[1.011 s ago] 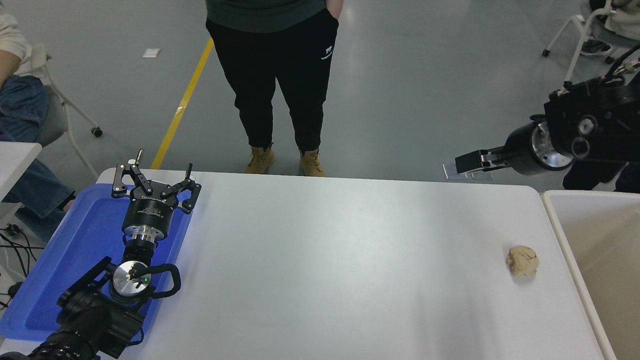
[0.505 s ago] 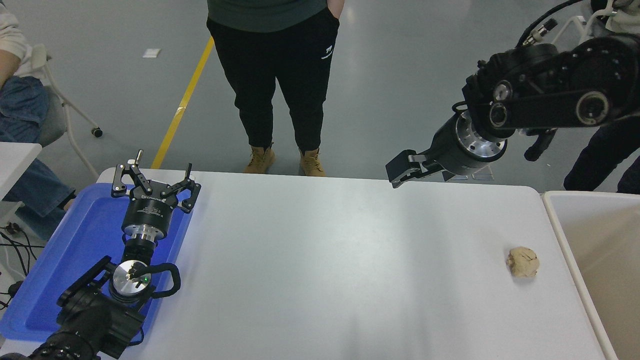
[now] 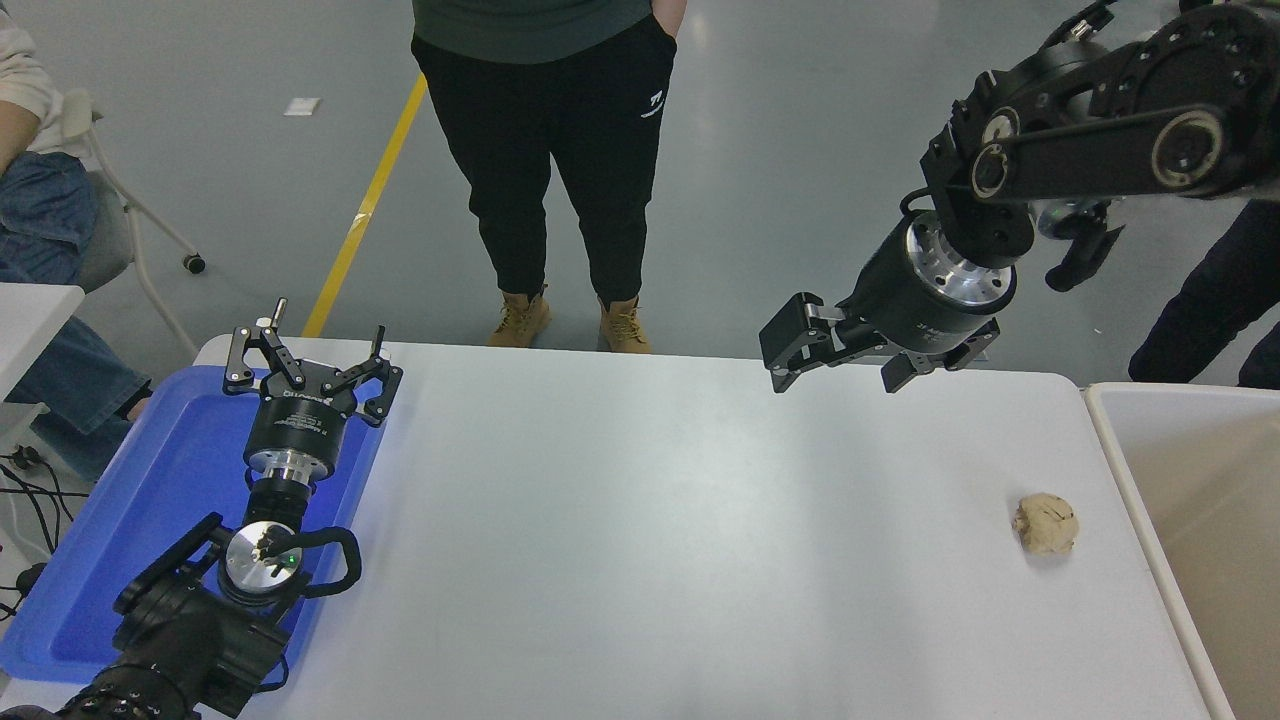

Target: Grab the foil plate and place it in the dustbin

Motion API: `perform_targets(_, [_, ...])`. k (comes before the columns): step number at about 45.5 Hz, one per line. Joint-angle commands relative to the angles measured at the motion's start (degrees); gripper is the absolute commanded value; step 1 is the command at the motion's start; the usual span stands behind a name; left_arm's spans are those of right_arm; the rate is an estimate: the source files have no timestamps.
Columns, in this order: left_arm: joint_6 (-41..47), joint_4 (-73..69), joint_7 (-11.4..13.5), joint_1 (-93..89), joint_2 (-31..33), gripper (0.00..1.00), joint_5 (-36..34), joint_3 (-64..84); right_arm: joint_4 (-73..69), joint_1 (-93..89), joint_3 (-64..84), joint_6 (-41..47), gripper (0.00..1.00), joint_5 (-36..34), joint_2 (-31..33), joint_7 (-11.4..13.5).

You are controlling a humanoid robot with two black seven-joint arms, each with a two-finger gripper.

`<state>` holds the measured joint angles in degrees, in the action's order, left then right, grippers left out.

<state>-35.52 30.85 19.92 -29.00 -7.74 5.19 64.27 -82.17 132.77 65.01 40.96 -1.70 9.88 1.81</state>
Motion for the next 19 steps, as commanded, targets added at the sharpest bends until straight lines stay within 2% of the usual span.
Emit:
perform_targets(1, [0.01,0.00,-0.05,0.00,0.00,1.00,0.00,-0.03,-0.09,1.96,2.05,3.86,1.00,3.54,0.31,-0.05])
perform_targets(19, [0.01,0.00,0.03,0.00,0.00,1.00,0.00,-0.02,0.17,2.32,2.93,3.77,1.00,5.12,0.14,-0.40])
